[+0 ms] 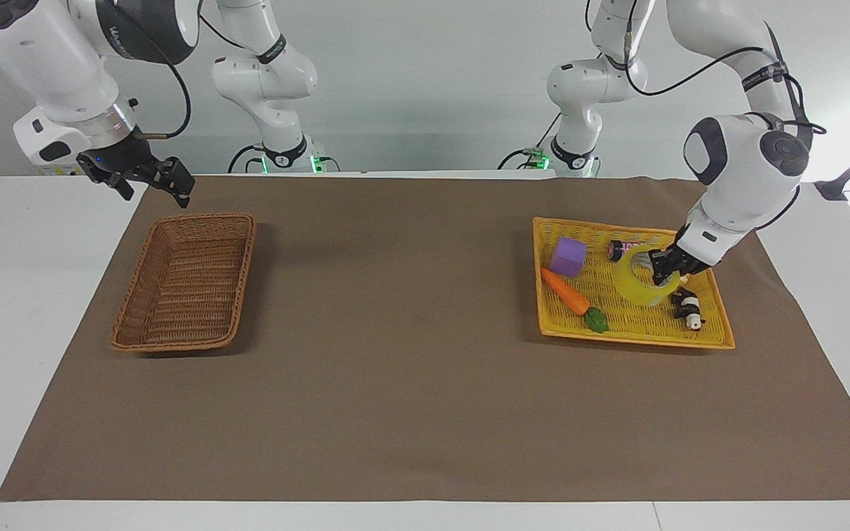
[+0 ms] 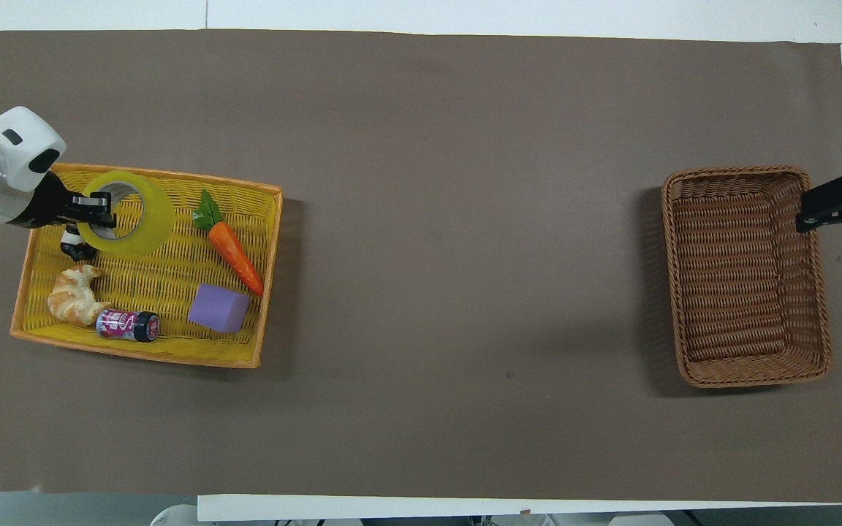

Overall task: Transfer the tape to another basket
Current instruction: 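Lift the tape roll with the left gripper toward the table center, then hold the tape with the left gripper while the right gripper approaches it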

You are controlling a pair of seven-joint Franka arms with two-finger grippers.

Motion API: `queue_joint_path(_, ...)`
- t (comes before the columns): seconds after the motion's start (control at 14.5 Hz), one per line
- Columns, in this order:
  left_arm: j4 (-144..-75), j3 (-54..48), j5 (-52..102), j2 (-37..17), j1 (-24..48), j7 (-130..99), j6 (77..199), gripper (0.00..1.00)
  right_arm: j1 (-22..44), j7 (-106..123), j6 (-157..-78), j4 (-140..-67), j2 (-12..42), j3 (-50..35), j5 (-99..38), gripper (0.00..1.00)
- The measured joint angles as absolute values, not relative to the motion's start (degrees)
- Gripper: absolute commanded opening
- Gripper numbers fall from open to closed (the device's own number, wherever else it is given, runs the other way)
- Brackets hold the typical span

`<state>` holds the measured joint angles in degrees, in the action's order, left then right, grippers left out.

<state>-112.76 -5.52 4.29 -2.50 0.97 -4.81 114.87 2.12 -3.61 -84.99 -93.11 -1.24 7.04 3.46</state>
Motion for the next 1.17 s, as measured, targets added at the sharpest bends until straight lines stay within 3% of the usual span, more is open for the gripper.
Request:
queue_joint_path(0.62, -111.25, -6.42, 9.74, -3.32, 27.41, -37.23, 123.84, 0.0, 2.12, -3.61, -84.99, -93.11, -1.24, 7.04, 3.46, 1.0)
queue_joint_path(1.17, -110.96, -5.96, 10.49, -3.36, 30.76, -40.58, 128.12, 0.0, 2.12, -3.61, -84.99, -93.11, -1.24, 7.04, 3.46, 1.0)
